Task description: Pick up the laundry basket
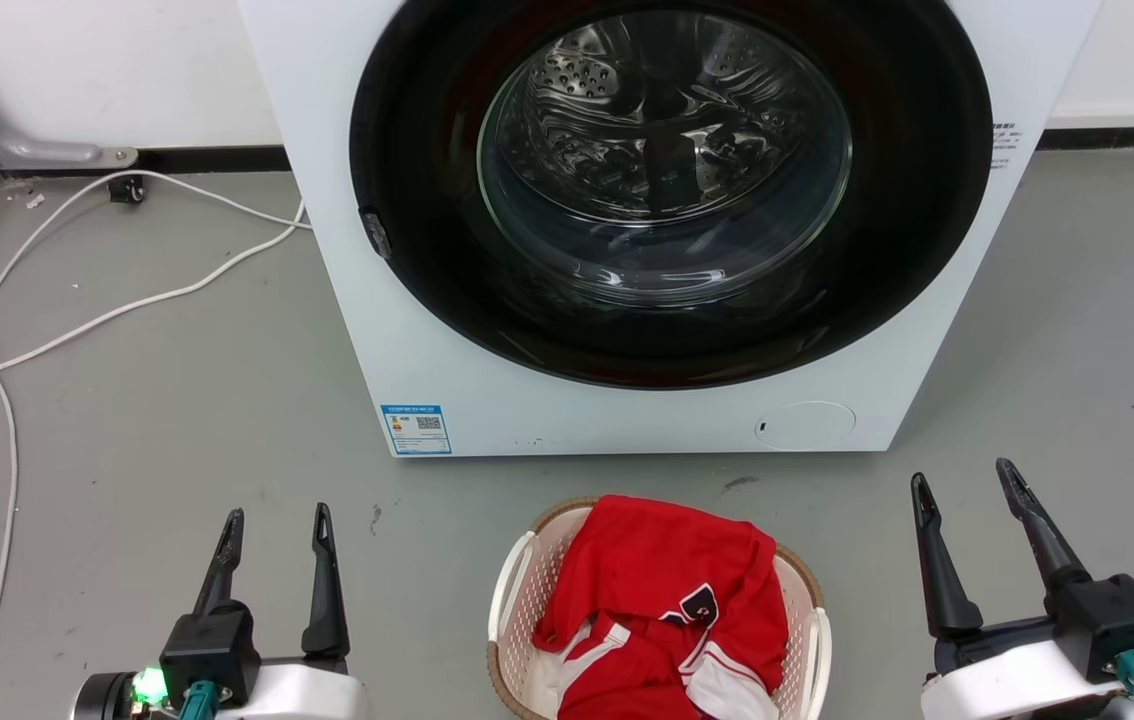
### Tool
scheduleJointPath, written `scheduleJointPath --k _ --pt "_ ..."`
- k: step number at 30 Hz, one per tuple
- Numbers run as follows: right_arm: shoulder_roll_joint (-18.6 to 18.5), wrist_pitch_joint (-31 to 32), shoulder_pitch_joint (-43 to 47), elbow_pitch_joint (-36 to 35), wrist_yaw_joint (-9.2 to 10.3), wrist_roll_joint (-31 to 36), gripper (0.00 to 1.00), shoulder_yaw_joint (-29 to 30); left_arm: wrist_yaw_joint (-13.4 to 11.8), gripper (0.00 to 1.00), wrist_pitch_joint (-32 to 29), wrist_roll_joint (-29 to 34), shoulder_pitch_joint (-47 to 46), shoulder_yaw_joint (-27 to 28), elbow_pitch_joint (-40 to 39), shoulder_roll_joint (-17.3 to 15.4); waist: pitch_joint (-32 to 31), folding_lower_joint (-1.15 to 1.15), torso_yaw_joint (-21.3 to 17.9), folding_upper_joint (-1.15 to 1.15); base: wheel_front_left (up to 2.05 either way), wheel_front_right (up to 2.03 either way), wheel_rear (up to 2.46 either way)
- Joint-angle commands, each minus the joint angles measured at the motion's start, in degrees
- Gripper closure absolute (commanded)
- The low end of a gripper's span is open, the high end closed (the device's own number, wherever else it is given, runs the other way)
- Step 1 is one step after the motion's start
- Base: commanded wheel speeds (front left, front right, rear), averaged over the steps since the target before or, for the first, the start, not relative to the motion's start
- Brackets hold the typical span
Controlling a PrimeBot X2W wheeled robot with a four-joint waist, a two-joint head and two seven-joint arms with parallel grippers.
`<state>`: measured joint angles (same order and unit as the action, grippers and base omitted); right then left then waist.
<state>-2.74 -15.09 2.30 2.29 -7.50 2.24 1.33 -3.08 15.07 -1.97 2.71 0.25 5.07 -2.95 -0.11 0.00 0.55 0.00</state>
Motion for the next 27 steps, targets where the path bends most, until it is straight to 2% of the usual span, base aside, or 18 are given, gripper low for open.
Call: scheduleJointPath --k 1,7,12,17,22,23,27 --pt "-0.25 -0.12 -0.07 0.30 0.02 -0.08 0.00 -0.05 0.34 0.00 0.16 -0.05 0.37 0.04 0.14 0.09 0.34 0.00 -0.26 0.00 0.00 0.00 0.00" --pt "-0.25 -0.11 -1.60 3.63 0.02 0.06 0.00 -0.07 1.59 0.00 0.16 -0.10 -2.25 0.26 0.96 0.07 1.50 0.00 -0.64 0.00 0.00 0.00 0.00" --pt "-0.25 -0.12 -4.45 10.44 0.03 1.09 0.00 -1.50 4.50 0.00 0.15 -0.71 -5.92 0.09 5.80 0.07 3.59 0.00 -0.97 0.00 0.00 0.00 0.00" --pt "-0.16 -0.12 -9.73 18.68 0.04 1.13 0.00 -1.67 7.22 0.00 0.15 -0.24 -11.90 -1.12 14.83 -0.23 8.90 0.00 -1.38 0.00 0.00 0.00 0.00" --pt "-0.18 -0.11 -15.86 25.38 0.04 3.25 0.00 -1.67 8.73 0.00 0.16 0.10 -19.65 -2.75 23.79 -1.11 15.36 0.00 -2.02 0.00 0.00 0.00 0.00" --pt "-0.18 -0.10 -20.22 32.10 0.04 3.49 0.00 -1.84 9.67 0.00 0.15 -0.03 -25.81 -4.25 30.95 -2.02 19.43 0.00 -3.09 0.00 0.00 0.00 0.00" --pt "-0.21 -0.11 -23.99 37.00 0.04 3.84 0.00 -1.82 10.17 0.00 0.15 -0.87 -30.15 -5.42 36.18 -2.66 22.18 0.00 -3.91 0.00 0.00 0.00 0.00"
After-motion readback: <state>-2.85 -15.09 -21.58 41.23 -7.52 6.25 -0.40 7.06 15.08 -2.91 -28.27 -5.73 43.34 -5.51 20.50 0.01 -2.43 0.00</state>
